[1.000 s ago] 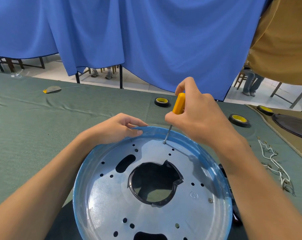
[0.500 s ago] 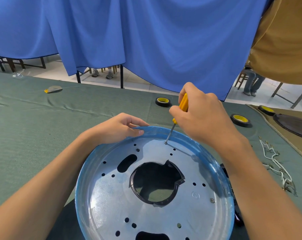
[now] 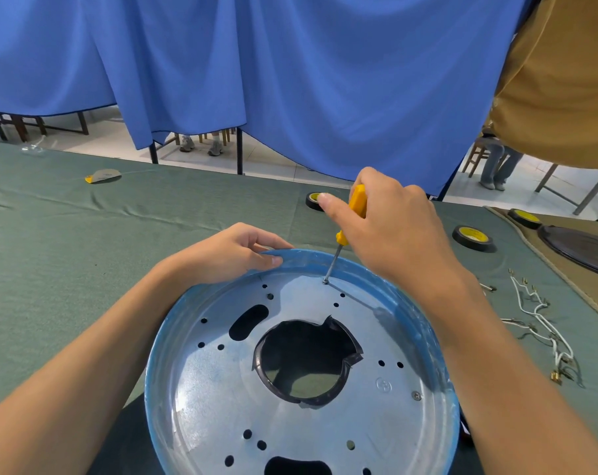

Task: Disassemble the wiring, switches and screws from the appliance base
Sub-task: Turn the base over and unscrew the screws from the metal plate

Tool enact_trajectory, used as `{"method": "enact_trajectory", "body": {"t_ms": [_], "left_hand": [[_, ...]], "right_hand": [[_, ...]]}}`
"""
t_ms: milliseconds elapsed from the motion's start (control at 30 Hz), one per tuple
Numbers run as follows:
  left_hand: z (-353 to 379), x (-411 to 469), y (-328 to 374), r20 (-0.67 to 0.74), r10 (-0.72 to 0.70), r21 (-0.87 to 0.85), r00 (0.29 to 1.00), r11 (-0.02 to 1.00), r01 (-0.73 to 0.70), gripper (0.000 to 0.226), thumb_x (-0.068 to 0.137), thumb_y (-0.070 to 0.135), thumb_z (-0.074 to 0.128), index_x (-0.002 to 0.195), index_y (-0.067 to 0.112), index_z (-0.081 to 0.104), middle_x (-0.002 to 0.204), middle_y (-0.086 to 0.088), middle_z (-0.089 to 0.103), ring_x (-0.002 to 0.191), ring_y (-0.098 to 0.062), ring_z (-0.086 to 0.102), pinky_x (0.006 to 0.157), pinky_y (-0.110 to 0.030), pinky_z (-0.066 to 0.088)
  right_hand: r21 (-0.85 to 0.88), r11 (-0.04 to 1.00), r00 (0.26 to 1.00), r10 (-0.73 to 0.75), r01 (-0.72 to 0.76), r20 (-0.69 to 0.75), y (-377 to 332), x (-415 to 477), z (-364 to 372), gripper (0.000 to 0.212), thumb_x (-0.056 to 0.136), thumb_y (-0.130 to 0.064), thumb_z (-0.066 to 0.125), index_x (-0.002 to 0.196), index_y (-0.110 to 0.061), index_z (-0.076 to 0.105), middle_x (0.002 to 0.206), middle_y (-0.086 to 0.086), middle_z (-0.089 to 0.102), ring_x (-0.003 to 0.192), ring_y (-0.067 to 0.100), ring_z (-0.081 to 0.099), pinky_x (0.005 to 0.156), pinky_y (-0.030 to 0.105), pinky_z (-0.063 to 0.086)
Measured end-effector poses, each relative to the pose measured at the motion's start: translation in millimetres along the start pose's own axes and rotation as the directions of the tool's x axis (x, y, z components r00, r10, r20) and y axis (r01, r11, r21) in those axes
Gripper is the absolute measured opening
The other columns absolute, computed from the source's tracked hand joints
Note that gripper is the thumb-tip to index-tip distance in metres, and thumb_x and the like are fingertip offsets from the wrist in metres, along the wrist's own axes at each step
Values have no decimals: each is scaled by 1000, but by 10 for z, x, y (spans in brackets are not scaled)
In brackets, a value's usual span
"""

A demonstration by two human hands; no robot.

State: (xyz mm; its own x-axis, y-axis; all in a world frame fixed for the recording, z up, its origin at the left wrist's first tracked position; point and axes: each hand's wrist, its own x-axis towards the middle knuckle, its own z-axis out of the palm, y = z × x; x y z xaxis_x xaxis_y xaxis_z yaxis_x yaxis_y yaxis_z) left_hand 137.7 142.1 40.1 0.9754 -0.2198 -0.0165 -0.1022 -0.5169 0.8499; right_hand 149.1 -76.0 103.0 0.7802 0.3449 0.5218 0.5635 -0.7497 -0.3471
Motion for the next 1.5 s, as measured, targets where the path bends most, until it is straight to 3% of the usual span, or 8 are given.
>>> {"method": "enact_trajectory", "body": {"t_ms": [167,467,633,833,1067,1267,1400,1500], "left_hand": [[-3,4,-7,6,5,5,1000,1000,-5,27,98,13,55,117,28,68,105,3,75,96,-18,71,89,-39,56],[-3,3,-22,12,12,-6,1000,1000,-12,27,98,13,55,116,28,69,106,1,75,98,-21,70,92,-42,55],[-5,10,-21,1,14,2,1000,1000,-14,27,97,14,56,110,34,70,102,5,75,94,-17,71,88,-37,56],[-7,6,-28,12,12,-19,1000,1000,-12,27,97,13,56,112,31,69,104,3,75,96,-18,71,88,-37,56],[-4,12,-33,9,15,-29,1000,999,-15,28,97,13,57,108,35,70,102,1,75,96,-22,71,87,-37,57],[-2,11,-31,12,22,-18,1000,1000,-22,28,97,13,56,109,34,70,103,3,75,96,-17,71,89,-37,56],[-1,10,-25,12,25,-28,1000,999,-25,29,97,13,56,106,36,70,103,2,75,96,-18,71,87,-36,55],[1,12,-29,13,18,-37,1000,999,-17,27,97,12,56,110,31,69,103,-1,75,96,-22,71,88,-40,56]], "right_hand": [[46,998,999,33,-35,42,-4,11,-38,26,83,-32,61,99,-20,45,78,1,56,78,28,55,66,42,49],[-1,1000,998,-25,25,-58,2,-11,21,34,93,-53,53,97,-21,44,74,3,54,75,30,55,66,43,50],[93,994,998,50,-52,21,86,49,17,27,82,-33,63,98,-23,43,77,-3,54,73,18,51,58,33,42],[89,996,998,27,-22,-52,90,37,59,44,85,-52,67,102,-21,39,75,-5,50,68,14,51,56,34,45],[82,995,995,-46,53,-85,170,50,46,40,87,-29,67,107,-26,32,69,-6,49,63,18,56,55,32,46],[52,986,987,-157,159,-32,203,69,29,36,91,-30,66,123,-23,49,71,-19,44,78,23,51,72,39,47],[120,972,978,-208,202,35,193,61,24,51,93,-19,60,138,-28,38,75,1,56,72,25,54,66,42,49],[188,965,980,-194,183,44,179,58,66,46,89,-13,54,129,-27,37,69,9,54,62,24,53,55,42,45]]}}
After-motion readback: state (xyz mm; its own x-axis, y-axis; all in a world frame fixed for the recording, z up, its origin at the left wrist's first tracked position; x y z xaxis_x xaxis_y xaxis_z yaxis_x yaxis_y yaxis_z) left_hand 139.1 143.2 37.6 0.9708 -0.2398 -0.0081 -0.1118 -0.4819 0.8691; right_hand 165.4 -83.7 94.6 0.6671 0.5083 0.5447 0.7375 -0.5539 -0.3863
